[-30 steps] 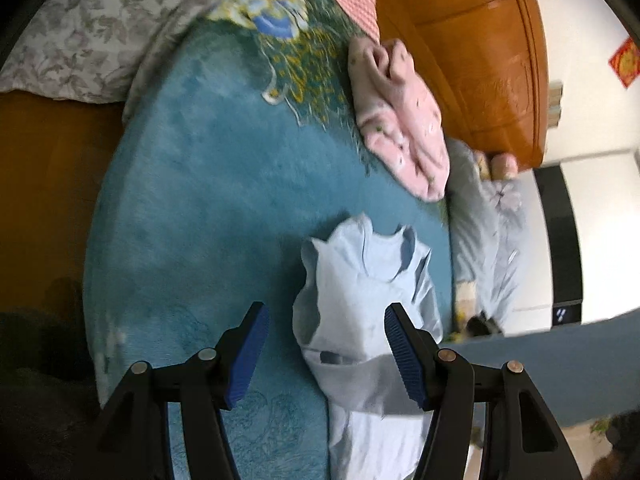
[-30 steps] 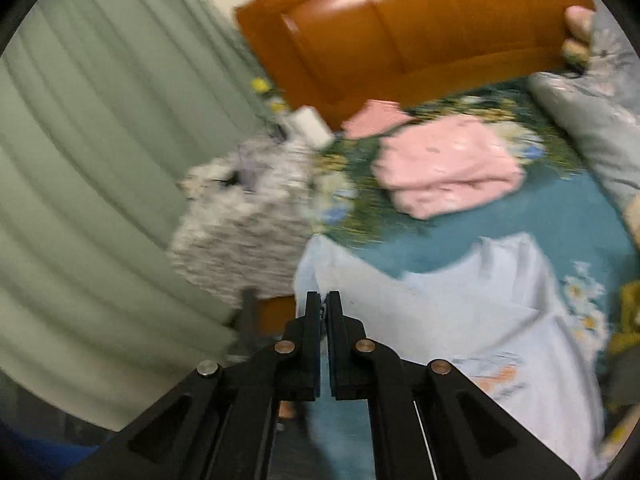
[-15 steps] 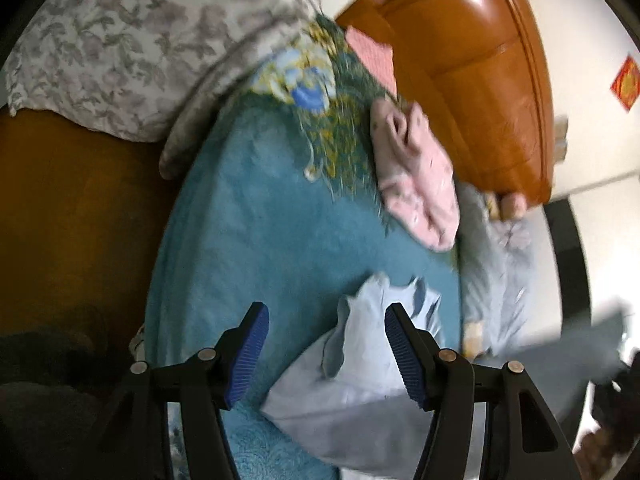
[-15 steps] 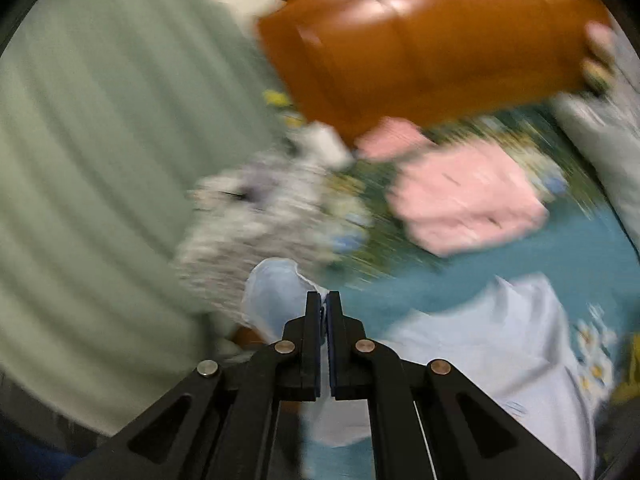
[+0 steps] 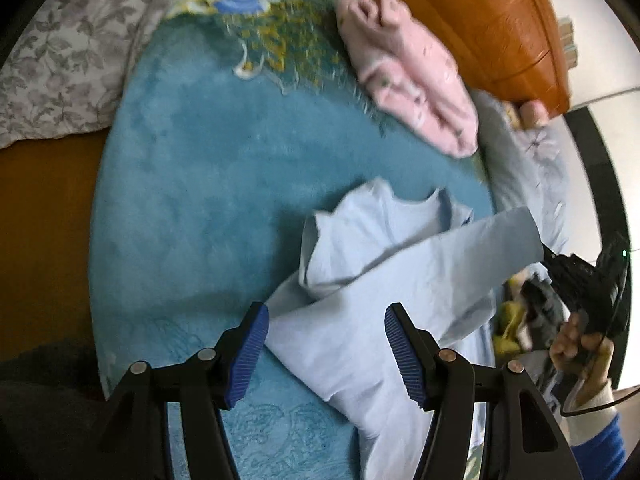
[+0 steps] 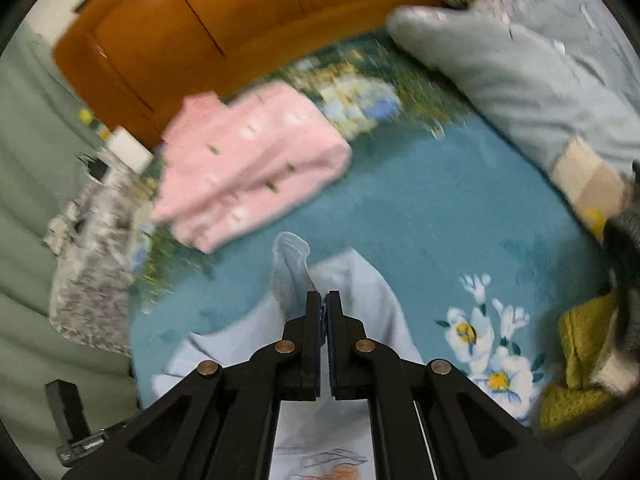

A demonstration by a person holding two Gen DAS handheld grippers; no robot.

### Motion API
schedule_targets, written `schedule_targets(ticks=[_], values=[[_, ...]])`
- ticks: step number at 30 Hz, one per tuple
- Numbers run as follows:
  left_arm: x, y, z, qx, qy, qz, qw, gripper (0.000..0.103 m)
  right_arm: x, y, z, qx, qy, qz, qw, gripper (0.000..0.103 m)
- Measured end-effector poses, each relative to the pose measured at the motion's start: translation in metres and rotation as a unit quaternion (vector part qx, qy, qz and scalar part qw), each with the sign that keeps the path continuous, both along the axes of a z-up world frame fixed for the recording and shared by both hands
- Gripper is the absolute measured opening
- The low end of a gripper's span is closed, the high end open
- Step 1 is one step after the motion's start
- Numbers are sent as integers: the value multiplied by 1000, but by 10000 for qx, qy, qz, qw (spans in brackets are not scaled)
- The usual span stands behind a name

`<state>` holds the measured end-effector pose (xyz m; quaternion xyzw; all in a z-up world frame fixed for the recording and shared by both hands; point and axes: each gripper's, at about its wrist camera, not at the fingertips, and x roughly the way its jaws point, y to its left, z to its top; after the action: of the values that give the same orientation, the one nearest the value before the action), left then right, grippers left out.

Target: Fold clothes

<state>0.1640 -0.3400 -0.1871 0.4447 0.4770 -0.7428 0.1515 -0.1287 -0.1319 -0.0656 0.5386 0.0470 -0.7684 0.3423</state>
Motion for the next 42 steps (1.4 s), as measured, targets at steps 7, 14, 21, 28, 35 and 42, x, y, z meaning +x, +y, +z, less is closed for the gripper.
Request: schedule_targets(ticks=[7,14,21,28,35,42], values=[[-7,5,-11,22,-256,12,9997,65,-5,19,-2,205,104,-92,9997,20],[-9,32,21,-374,-115,-408,9984,65,58,144,11,-84,-84,-461,9989,43],[-16,127,24,143,-517,-1428,9883,65,127,316,-53,575,-908,-2159,9705,43],[-22,192,25,-26,-945,-2137,9723,65,146,374,-86,87,-1359,-2978,9449,43],[-22,243,22,54,-1236,-2764,9530,65,126,383,-83,-160,-1072,-3074,9454,43],[1,273,-17,825,-2199,-2098,9491,65,110,386,-84,-402,-1069,-3065,9450,43]])
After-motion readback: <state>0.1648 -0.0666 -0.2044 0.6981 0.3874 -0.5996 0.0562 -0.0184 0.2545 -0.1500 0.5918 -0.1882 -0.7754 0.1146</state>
